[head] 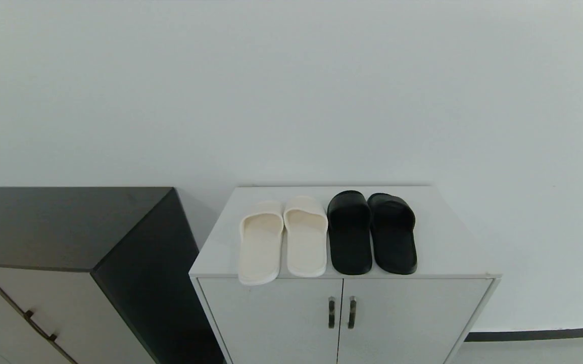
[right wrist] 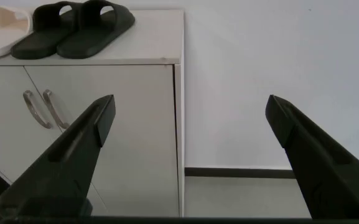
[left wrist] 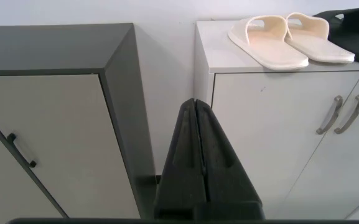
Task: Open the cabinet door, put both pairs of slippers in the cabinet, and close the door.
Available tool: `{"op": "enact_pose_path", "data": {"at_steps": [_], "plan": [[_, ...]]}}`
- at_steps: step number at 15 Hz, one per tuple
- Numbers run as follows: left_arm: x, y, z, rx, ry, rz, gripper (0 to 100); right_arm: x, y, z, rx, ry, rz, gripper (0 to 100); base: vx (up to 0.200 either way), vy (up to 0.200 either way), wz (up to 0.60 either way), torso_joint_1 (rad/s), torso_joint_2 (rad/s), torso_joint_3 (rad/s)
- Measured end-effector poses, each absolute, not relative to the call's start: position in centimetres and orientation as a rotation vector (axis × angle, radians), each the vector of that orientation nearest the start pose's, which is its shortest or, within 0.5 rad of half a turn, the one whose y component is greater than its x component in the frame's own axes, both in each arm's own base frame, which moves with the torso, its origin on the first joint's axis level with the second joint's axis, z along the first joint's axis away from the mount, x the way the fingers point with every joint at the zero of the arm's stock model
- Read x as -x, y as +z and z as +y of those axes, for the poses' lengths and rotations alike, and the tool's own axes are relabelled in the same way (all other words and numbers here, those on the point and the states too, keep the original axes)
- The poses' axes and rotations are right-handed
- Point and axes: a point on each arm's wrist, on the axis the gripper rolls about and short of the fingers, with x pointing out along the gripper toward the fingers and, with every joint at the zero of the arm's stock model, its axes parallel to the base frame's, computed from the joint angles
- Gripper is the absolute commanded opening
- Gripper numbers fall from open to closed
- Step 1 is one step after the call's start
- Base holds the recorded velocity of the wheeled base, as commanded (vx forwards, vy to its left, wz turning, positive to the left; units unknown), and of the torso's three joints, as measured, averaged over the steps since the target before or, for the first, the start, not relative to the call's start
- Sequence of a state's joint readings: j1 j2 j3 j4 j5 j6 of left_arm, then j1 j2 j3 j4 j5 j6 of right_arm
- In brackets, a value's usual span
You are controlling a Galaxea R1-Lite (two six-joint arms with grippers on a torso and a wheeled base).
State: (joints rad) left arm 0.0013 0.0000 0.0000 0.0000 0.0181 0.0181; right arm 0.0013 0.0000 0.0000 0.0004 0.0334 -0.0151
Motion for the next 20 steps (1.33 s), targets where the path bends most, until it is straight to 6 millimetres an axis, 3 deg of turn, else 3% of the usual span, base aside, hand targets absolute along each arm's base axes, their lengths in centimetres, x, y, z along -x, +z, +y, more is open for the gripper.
{"op": "enact_pose_path", "data": {"at_steps": [5, 8, 10, 17, 20], "plan": [[2.3, 7.5, 0.0, -0.018, 0.022, 0.000, 0, 2.4, 8.3, 0.0, 0.001, 0.013, -0.033, 100, 0.000, 0.000, 0.00, 0.000, 0.00, 0.000], [2.3, 7.5, 0.0, -0.017, 0.022, 0.000, 0, 3.8, 13.7, 0.0, -0.093, 0.044, -0.119, 100, 0.000, 0.000, 0.00, 0.000, 0.00, 0.000], [2.3, 7.5, 0.0, -0.016, 0.021, 0.000, 0, 3.6, 16.4, 0.0, -0.101, 0.126, -0.080, 100, 0.000, 0.000, 0.00, 0.000, 0.00, 0.000], [2.3, 7.5, 0.0, -0.018, 0.019, 0.000, 0, -4.5, 19.9, 1.3, -0.117, 0.409, 0.179, 100, 0.000, 0.000, 0.00, 0.000, 0.00, 0.000], [2.3, 7.5, 0.0, -0.019, 0.018, 0.000, 0, -8.5, 22.1, 3.3, -0.132, 0.453, 0.220, 100, 0.000, 0.000, 0.00, 0.000, 0.00, 0.000]]}}
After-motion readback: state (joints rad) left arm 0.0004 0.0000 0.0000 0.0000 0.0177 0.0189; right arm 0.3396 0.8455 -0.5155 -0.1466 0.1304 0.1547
